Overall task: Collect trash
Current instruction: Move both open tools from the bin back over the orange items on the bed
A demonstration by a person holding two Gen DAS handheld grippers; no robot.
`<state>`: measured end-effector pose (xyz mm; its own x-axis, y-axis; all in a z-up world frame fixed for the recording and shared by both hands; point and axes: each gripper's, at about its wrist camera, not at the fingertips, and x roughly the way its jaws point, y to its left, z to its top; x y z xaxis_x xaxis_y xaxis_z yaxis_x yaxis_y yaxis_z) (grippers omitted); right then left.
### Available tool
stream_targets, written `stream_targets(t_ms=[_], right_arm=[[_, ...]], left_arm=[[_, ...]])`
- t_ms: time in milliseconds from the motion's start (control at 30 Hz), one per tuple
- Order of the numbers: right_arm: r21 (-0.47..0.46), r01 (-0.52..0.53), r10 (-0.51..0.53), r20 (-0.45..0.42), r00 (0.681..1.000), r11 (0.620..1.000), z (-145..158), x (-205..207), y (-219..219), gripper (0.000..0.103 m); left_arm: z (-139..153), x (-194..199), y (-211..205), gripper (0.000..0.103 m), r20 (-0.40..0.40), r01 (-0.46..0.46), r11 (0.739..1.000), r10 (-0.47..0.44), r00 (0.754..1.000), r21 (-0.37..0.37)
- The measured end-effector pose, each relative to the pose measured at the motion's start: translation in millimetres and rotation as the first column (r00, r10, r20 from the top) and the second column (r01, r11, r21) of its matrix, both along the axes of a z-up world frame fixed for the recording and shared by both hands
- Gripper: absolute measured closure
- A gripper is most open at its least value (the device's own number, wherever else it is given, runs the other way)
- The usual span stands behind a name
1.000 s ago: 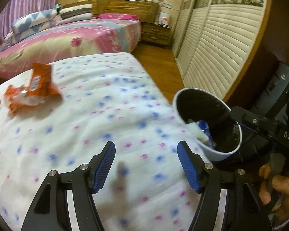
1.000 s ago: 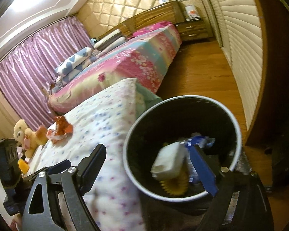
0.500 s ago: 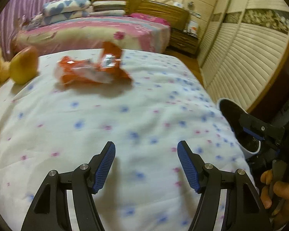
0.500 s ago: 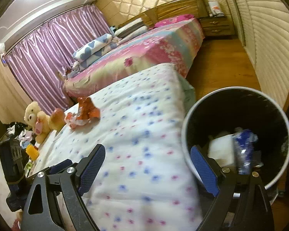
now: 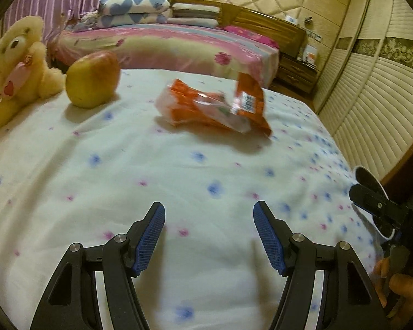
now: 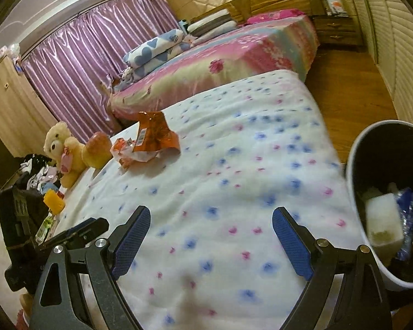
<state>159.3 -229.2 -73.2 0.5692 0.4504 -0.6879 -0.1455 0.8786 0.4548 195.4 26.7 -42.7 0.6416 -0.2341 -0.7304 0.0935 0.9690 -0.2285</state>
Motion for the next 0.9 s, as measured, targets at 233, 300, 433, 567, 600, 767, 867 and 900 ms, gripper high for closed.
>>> stream_targets(t_ms=[233,300,433,567,600,767,867,900], right_arm=[[-0.008,-0.041,0.041,0.016,0.999,0.999,1.0,18.3,19.3,0.012],[-0.02,-0.063,0.063,0.022,0.998,0.998,0.6,25.6,27.1,0.012],[-0.052,-0.106,0.107,0.027,0.994,0.993,-1.1,38.9,41.8,0.016],[-0.087,-0.151,0.152,0.013,0.988,0.985,-5.3,55.0,56.8,0.026],[-0.094,-0.159,0.16,0.011,0.987,0.983,-6.0,58.3,59.6,0.027],[-0.128,-0.197,0.199,0.005,0.98,0.972,-8.4,75.6,72.4,0.035],[-0.147,-0.217,0.22,0.003,0.976,0.965,-9.5,85.4,79.6,0.041],[-0.151,-0.221,0.223,0.002,0.975,0.964,-10.0,88.1,81.6,0.042]], left_arm=[[-1.5,27.4,13.5,0.037,0.007,-0.009,1.0,0.009,1.0,0.03],[-1.8,37.4,16.9,0.036,0.007,-0.011,0.999,0.011,1.0,0.042],[-2.5,58.8,25.9,0.037,0.008,-0.006,0.998,0.006,1.0,0.055],[-4.2,78.6,30.0,0.037,0.009,0.009,0.998,-0.009,1.0,0.061],[-4.7,82.7,31.0,0.037,0.007,0.014,0.998,-0.014,1.0,0.06],[-11.1,105.2,31.8,0.037,-0.007,0.06,0.997,-0.06,0.998,0.052],[-14.6,117.7,31.9,0.036,-0.018,0.093,0.994,-0.092,0.996,0.054],[-15.2,121.9,31.8,0.036,-0.015,0.108,0.992,-0.108,0.994,0.058]])
